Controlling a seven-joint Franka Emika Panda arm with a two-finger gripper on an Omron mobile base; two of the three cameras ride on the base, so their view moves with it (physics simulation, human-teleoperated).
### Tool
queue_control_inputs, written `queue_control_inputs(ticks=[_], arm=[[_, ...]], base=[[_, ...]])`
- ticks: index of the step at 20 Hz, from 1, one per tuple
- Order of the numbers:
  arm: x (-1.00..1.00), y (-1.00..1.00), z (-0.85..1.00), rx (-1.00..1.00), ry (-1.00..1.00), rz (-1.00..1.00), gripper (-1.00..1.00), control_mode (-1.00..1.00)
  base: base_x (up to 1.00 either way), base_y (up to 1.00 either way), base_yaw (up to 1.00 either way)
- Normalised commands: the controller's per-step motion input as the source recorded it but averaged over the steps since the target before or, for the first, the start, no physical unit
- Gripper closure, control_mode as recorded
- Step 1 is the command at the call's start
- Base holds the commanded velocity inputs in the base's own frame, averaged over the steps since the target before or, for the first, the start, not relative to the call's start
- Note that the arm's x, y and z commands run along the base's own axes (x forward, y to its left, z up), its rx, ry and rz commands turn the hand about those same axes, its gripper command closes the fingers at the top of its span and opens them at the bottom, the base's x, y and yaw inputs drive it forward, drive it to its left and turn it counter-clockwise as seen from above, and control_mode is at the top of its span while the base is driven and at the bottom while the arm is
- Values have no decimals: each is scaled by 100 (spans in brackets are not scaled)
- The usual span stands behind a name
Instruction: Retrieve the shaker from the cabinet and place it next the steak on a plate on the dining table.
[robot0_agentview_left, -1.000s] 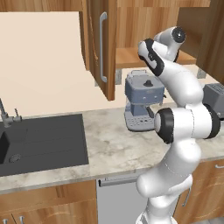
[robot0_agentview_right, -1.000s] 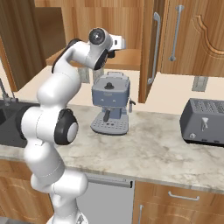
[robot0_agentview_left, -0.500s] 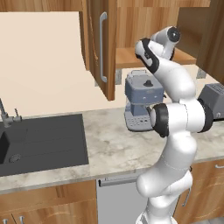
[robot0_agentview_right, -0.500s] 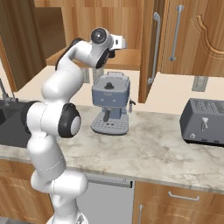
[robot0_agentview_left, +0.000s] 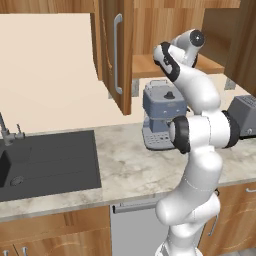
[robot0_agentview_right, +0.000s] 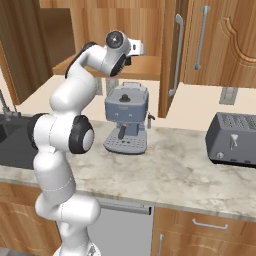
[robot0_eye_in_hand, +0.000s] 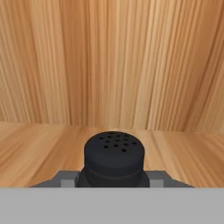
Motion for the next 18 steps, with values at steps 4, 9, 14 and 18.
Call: queue_control_inputs(ticks=[4,9,14,18], arm=[[-29,0,0,0,0,1,100,-100],[-91,-2,0,0,-4,0,100,-100],[-100,-6,2,1,-14,0,100,-100],[-100,-1,38,8,-18,0,100,-100]], base=[[0,0,0],[0,0,0],[0,0,0],[0,0,0]])
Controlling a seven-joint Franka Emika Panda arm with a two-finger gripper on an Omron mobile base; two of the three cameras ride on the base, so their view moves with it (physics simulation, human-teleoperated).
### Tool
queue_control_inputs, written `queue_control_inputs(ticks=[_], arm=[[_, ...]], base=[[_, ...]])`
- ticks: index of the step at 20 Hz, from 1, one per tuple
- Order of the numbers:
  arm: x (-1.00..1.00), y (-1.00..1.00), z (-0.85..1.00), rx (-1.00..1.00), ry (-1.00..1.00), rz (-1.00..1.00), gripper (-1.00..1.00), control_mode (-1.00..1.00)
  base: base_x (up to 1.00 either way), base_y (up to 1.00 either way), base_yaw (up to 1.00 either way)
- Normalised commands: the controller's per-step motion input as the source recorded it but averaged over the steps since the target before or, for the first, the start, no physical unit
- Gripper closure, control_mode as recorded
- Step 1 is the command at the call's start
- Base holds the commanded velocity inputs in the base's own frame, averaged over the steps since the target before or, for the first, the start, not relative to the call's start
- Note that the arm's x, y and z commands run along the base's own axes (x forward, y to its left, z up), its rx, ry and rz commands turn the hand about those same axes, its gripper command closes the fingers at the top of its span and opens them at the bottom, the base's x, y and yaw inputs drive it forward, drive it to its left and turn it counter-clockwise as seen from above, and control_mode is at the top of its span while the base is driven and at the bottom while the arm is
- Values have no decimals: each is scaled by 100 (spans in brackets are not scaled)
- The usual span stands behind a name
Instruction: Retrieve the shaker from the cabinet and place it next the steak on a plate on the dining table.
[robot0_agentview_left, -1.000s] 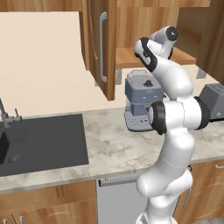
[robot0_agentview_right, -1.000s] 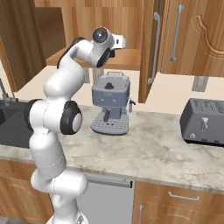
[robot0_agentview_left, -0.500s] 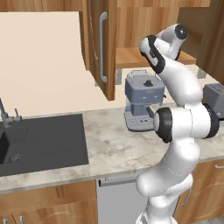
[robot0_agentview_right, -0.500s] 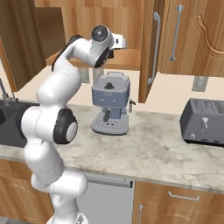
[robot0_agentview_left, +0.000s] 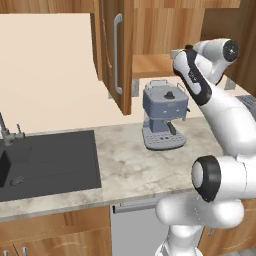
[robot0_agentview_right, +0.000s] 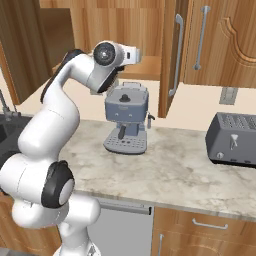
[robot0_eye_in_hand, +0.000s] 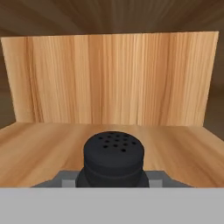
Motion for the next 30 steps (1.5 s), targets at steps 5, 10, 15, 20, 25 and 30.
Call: queue_control_inputs(ticks=[5,10,15,20,25,30], arm=[[-100,0,14,5,-21,0,100,-100],[-100,0,9,3,-1,0,100,-100],[-100,0,3,1,17,0,100,-100],[-100,5,0,0,15,0,100,-100],[-100,11,0,0,2,0,100,-100],[-60,13,-3,1,0,0,100,100]], base=[[0,0,0],[0,0,0],[0,0,0],[0,0,0],[0,0,0],[-40,16,0]])
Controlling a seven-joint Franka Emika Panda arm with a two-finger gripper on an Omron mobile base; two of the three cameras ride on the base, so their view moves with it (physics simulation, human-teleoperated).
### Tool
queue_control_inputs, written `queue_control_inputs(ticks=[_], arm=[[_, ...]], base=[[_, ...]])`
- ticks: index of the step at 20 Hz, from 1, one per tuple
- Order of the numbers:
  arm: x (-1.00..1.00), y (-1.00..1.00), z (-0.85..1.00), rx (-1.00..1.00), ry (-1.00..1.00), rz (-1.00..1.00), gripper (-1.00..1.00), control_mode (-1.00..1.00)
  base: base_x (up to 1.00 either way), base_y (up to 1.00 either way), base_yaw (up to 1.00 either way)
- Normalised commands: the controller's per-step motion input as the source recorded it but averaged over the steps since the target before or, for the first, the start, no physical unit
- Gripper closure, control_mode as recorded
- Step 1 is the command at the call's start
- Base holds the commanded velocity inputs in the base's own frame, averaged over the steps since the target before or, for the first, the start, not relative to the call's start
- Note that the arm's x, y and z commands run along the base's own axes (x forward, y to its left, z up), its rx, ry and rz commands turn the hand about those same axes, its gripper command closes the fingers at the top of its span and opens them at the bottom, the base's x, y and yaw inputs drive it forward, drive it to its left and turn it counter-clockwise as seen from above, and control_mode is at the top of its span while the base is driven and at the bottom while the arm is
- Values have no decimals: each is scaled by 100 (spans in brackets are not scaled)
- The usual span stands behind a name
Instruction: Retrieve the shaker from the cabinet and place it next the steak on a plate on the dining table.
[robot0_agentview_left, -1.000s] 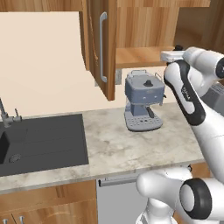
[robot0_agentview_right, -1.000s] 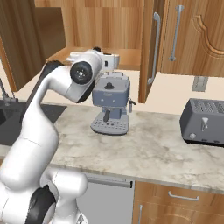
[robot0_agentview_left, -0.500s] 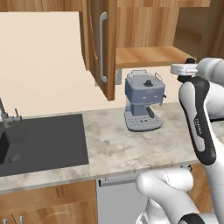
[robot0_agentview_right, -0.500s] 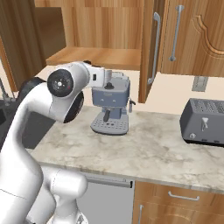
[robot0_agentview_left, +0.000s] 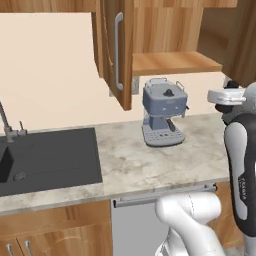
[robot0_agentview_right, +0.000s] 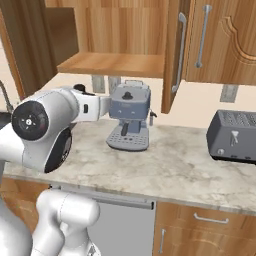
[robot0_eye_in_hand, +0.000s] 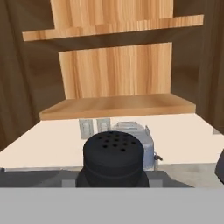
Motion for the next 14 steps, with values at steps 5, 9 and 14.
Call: queue_control_inputs(ticks=[5,9,14], arm=[[0,0,0,0,0,0,100,100],[0,0,0,0,0,0,100,100],[0,0,0,0,0,0,100,100]], base=[[-100,85,0],[-100,79,0],[-100,97,0]])
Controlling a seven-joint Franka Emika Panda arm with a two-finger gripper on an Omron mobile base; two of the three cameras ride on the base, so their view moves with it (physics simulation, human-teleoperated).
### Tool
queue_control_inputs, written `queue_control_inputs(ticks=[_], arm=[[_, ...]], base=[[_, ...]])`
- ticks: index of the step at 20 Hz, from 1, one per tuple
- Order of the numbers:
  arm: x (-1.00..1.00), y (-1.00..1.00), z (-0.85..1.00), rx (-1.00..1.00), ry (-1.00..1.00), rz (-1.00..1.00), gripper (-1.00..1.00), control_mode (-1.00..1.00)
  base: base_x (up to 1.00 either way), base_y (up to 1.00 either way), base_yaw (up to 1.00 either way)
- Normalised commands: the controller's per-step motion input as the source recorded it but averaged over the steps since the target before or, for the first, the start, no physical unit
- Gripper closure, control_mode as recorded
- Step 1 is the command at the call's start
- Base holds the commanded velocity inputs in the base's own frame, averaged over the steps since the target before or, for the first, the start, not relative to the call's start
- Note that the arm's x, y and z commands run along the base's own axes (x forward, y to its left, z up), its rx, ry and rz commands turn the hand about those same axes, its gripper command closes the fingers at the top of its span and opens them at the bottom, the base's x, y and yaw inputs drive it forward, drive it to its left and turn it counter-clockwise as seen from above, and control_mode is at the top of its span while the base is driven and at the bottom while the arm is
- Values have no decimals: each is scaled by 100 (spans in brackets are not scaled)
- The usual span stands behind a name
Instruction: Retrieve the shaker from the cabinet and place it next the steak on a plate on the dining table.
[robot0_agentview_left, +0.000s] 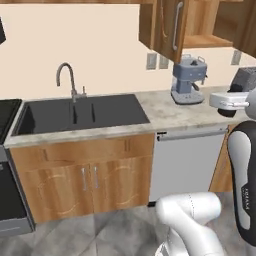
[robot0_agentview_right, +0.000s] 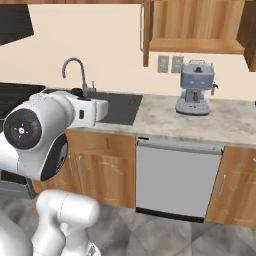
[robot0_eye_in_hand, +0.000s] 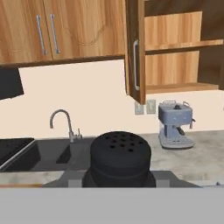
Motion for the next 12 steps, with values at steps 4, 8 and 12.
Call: queue_control_inputs(ticks=[4,8,12], arm=[[0,0,0,0,0,0,100,100],[0,0,0,0,0,0,100,100],[0,0,0,0,0,0,100,100]], base=[[-100,100,13],[-30,42,84],[0,1,100]])
